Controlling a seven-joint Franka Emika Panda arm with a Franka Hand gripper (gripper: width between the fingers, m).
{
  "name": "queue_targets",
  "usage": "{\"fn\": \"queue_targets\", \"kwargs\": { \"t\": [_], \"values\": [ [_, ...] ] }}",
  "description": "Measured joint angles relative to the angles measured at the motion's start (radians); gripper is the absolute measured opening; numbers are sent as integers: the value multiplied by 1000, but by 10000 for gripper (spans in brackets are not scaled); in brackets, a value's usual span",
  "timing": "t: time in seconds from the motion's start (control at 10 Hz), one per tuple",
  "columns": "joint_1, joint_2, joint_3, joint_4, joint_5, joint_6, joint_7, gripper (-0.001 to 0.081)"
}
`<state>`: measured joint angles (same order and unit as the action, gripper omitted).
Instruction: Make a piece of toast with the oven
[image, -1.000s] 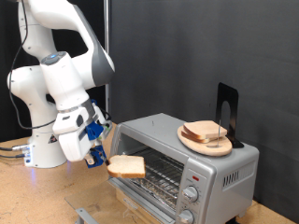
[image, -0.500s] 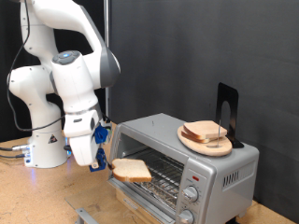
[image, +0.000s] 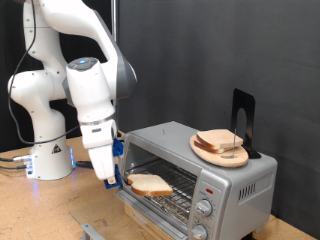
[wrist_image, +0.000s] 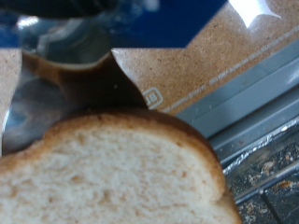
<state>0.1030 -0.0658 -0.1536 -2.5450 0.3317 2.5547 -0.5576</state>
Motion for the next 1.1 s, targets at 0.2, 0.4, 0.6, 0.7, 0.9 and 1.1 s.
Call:
{"fn": "queue_targets", "kwargs": {
  "t": [0.2, 0.4, 0.6, 0.7, 0.9, 1.1],
  "values": [
    [3, 9, 29, -4, -56, 22, 80, 472],
    [6, 10, 62, -12, -116, 41, 154, 472],
    [12, 8, 90, -29, -135, 85, 159, 472],
    [17, 1, 102, -35, -135, 91, 150, 472],
    [18, -26, 111, -43, -167, 74, 129, 472],
    [17, -53, 123, -56, -291, 65, 158, 472]
  ]
}}
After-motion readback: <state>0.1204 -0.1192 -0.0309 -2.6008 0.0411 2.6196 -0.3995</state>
